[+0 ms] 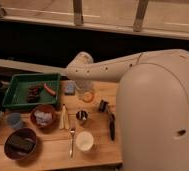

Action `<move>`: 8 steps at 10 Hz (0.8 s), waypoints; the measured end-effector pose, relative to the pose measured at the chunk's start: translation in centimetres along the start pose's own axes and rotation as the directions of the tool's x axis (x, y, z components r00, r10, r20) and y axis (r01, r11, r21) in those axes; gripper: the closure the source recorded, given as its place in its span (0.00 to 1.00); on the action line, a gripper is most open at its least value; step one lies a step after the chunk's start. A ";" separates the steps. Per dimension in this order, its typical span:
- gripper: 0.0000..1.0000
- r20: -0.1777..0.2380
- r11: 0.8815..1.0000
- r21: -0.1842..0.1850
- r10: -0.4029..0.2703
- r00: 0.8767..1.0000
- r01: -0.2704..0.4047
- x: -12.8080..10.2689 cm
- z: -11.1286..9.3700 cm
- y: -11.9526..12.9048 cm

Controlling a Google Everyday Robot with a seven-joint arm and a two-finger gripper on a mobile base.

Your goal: Place apple in table surface

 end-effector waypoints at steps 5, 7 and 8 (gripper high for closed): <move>1.00 -0.091 0.999 -0.030 -0.033 0.995 0.030 -3.7 5.6 -0.1; 1.00 -0.121 0.998 -0.063 -0.005 0.993 -0.002 -4.2 7.8 -0.4; 0.96 -0.132 0.997 -0.076 0.002 0.991 -0.012 -4.3 8.7 -0.3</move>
